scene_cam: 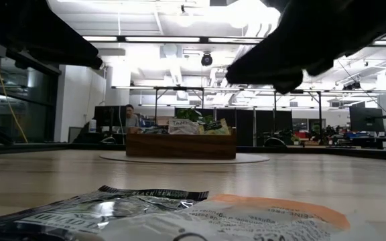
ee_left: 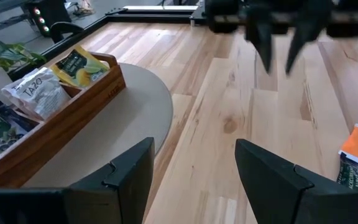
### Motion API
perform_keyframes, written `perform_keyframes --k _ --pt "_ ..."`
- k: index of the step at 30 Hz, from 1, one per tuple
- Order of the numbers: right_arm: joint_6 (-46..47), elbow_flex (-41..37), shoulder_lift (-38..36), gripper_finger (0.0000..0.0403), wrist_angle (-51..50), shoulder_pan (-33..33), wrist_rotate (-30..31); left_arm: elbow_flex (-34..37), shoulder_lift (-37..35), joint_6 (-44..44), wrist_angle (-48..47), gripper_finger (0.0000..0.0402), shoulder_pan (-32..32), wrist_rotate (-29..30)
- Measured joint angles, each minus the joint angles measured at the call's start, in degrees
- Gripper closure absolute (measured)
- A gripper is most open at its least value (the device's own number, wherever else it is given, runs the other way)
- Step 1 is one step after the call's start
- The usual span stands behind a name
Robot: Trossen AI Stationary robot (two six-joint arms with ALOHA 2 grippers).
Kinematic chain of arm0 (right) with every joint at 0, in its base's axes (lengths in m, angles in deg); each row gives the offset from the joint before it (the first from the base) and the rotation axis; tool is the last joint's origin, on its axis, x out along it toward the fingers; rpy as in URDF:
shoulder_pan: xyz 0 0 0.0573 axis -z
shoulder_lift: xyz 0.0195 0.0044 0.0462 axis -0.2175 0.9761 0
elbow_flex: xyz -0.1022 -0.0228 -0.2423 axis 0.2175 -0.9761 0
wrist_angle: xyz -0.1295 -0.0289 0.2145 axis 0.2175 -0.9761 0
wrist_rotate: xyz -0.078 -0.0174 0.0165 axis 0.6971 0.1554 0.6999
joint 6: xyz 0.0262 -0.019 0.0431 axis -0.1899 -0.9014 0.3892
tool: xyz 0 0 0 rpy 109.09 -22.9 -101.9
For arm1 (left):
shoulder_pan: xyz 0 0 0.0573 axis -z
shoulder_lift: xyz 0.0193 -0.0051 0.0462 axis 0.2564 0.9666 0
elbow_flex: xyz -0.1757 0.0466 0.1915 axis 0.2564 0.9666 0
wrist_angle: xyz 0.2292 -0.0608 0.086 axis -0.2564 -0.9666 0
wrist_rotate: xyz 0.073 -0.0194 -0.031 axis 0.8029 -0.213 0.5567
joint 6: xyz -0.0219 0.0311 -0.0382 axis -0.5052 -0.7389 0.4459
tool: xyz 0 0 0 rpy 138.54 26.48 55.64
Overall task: Pick & Place Tea
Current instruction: Put the white tea bag into the middle section of the wooden organizer
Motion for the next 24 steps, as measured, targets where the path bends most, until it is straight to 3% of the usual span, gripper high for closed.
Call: perform_keyframes --k 6,10,18,24 --pt "1.6 9.0 8.4 0.0395 -7.2 -2.4 -3.4 0.0 0.0 0.0 -0.1 0.0181 0.0 -0.3" --pt "5.5 13.4 10.9 0.0399 -9.9 -4.7 -4.6 0.0 0.0 0.0 -0.2 0.0181 0.0 -0.4" --pt "12.3 21.6 11.3 0.0402 -22.4 -10.5 -0.1 0.0 0.0 0.0 -0.2 0.0181 0.0 -0.7" --pt "16.4 24.1 11.6 0.0402 -27.9 -11.2 -3.5 0.0 0.0 -0.1 -0.2 0.0181 0.0 -0.7"
